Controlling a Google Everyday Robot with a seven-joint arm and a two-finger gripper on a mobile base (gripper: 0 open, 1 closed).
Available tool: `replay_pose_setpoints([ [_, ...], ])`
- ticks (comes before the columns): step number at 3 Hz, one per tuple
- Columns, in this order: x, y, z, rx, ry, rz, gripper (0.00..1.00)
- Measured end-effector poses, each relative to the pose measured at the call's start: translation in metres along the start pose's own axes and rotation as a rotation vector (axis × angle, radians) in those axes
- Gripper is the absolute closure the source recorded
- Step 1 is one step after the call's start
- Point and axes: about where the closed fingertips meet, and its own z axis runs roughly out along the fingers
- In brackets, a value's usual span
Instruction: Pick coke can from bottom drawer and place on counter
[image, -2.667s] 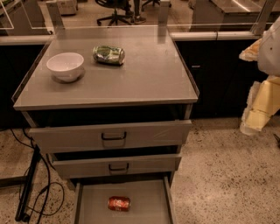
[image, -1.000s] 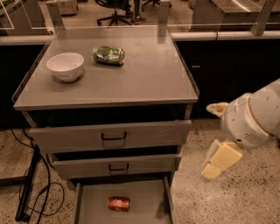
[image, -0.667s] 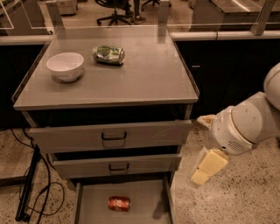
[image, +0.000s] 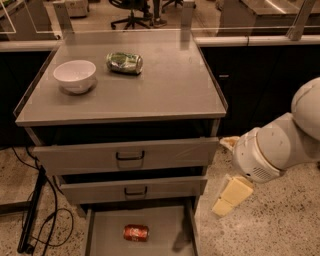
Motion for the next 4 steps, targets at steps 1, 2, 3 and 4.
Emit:
replay_pose_setpoints([
  [1, 0.006, 0.02, 0.065, -0.04, -0.031, -0.003, 0.0],
  [2, 0.016, 0.027, 0.102, -0.013, -0.079, 0.003, 0.0],
  [3, 0.027, 0.032, 0.133, 0.036, -0.136, 0.024, 0.0],
  [4, 0.037, 0.035, 0.174, 0.003, -0.141, 0.047, 0.0],
])
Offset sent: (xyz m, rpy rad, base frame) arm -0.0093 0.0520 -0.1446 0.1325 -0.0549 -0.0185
